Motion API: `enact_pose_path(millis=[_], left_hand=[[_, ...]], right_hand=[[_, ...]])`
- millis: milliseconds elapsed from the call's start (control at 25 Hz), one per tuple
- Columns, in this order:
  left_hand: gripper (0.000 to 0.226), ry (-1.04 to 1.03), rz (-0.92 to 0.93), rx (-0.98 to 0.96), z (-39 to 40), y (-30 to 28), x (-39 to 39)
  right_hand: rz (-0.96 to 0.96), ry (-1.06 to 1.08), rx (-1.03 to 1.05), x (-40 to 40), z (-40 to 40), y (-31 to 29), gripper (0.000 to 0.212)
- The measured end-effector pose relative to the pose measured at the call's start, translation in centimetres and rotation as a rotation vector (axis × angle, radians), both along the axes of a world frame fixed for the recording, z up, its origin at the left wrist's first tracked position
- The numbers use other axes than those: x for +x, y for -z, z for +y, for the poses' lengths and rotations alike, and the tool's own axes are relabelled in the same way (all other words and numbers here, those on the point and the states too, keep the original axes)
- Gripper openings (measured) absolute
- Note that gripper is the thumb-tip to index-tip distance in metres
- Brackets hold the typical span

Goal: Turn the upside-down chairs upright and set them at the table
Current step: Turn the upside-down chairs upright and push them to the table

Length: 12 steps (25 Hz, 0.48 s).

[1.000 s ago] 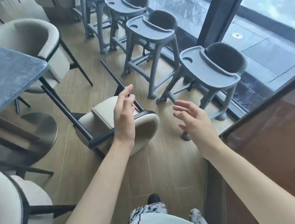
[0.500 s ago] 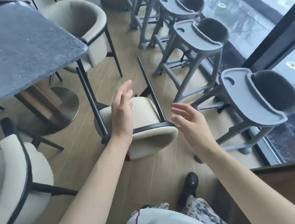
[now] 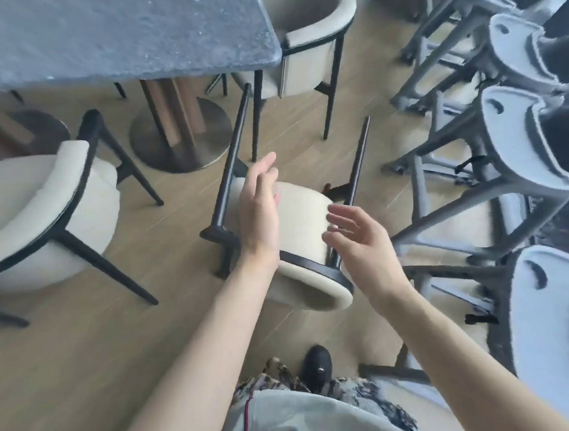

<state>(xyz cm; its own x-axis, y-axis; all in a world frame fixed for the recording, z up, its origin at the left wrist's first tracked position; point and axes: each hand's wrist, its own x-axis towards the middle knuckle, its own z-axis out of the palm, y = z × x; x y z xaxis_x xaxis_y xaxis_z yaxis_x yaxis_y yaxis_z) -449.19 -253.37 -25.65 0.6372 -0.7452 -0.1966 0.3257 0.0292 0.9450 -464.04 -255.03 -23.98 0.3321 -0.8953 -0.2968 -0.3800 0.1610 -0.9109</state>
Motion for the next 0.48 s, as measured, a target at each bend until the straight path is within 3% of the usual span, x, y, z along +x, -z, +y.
enact_pose_path(millis=[280, 480], left_hand=[[0.039, -0.182, -0.001, 0.115, -2.3, 3.8, -6.7], [0.045, -0.077, -0.187, 0.244, -0.7, 7.4, -6.9]], right_hand=[[0.153, -0.295, 0.008, -4.6, -5.2, 3.9, 0.058], [0.323, -0.401, -0.053, -4.8, -6.2, 8.6, 0.070]])
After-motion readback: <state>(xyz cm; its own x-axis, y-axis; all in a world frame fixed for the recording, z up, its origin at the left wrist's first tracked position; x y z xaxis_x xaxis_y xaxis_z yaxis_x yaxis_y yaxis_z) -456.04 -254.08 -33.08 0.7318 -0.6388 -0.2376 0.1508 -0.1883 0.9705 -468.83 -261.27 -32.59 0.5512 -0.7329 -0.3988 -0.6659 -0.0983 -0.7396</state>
